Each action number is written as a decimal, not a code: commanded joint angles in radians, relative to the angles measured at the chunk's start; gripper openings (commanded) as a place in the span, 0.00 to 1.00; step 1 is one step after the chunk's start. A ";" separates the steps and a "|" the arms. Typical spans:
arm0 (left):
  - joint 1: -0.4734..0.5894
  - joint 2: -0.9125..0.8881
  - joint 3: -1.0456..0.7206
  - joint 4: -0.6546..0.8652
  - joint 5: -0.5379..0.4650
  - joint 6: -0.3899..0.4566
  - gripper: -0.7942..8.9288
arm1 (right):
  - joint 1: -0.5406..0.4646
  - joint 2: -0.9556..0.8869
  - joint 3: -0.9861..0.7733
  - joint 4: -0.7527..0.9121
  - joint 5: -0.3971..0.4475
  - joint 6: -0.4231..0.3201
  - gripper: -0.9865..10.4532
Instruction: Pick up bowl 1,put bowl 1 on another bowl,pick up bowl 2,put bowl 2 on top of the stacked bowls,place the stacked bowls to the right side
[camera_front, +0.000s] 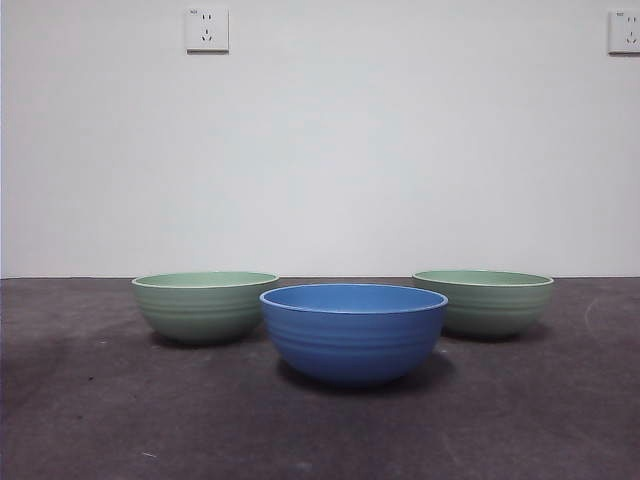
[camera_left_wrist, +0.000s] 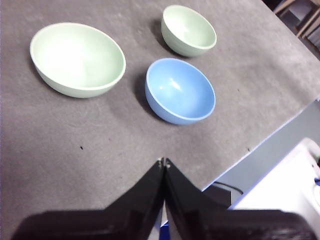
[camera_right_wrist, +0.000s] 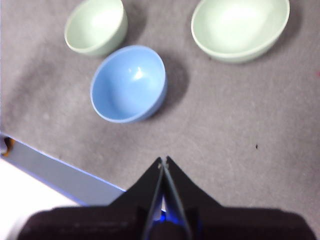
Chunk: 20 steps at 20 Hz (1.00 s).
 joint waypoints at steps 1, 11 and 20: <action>-0.006 -0.002 0.004 0.003 0.000 0.025 0.08 | 0.003 0.007 0.003 0.003 0.016 -0.020 0.09; -0.006 -0.002 0.005 0.007 -0.001 0.004 0.58 | 0.003 0.027 0.003 0.006 0.023 0.015 0.54; -0.006 0.031 0.039 0.007 -0.002 -0.009 0.58 | 0.003 0.045 0.003 0.009 0.024 0.027 0.53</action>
